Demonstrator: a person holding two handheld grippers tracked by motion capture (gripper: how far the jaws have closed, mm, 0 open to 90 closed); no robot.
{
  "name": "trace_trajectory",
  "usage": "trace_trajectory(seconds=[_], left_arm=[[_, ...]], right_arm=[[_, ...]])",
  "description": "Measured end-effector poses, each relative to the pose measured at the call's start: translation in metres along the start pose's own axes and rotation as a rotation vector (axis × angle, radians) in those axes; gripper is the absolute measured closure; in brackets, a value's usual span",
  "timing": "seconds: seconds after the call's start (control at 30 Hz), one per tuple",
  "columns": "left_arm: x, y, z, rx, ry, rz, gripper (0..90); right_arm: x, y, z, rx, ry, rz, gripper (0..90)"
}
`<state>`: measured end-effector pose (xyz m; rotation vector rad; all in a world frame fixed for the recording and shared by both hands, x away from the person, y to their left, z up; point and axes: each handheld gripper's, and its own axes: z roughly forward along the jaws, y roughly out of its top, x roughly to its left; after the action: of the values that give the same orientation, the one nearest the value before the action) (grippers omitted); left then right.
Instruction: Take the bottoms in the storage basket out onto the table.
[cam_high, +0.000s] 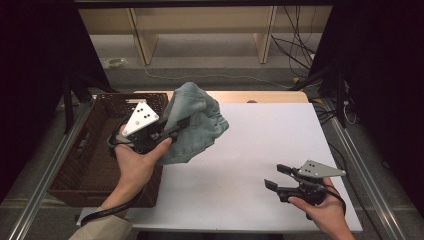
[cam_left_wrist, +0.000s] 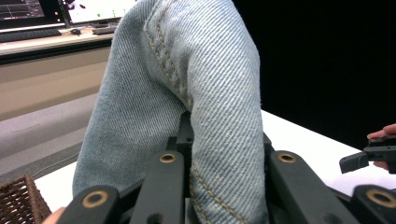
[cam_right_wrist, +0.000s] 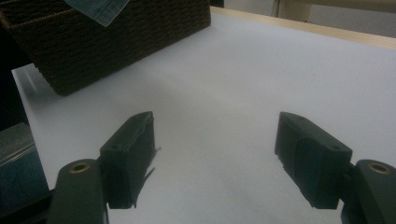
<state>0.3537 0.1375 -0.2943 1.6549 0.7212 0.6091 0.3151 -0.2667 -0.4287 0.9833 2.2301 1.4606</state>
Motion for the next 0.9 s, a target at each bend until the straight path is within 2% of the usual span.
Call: trace_trajectory(seconds=[0.9], left_arm=[[-0.010,-0.012,0.014,0.042,-0.036,0.013,74.4]], right_arm=[[0.000,0.000,0.000,-0.001,0.001,0.000,29.7]])
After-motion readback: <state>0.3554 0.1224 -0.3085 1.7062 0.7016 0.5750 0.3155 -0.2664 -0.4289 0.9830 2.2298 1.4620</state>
